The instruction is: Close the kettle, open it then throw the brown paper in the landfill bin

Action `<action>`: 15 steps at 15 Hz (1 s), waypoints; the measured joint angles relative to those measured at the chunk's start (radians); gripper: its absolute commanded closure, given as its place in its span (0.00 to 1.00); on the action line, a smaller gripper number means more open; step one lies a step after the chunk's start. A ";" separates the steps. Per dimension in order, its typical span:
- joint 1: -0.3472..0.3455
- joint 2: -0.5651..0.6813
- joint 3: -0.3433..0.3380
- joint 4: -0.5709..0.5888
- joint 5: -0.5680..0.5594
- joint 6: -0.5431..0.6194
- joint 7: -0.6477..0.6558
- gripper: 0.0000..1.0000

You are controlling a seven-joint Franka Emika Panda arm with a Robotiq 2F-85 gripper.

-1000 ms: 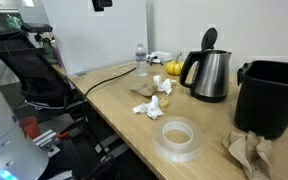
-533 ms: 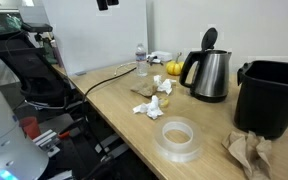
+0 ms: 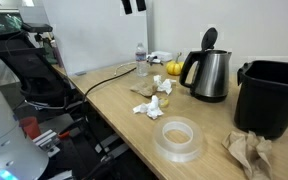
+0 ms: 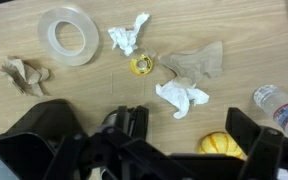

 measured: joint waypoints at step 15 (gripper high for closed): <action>-0.004 0.425 -0.020 0.388 0.004 -0.038 0.047 0.00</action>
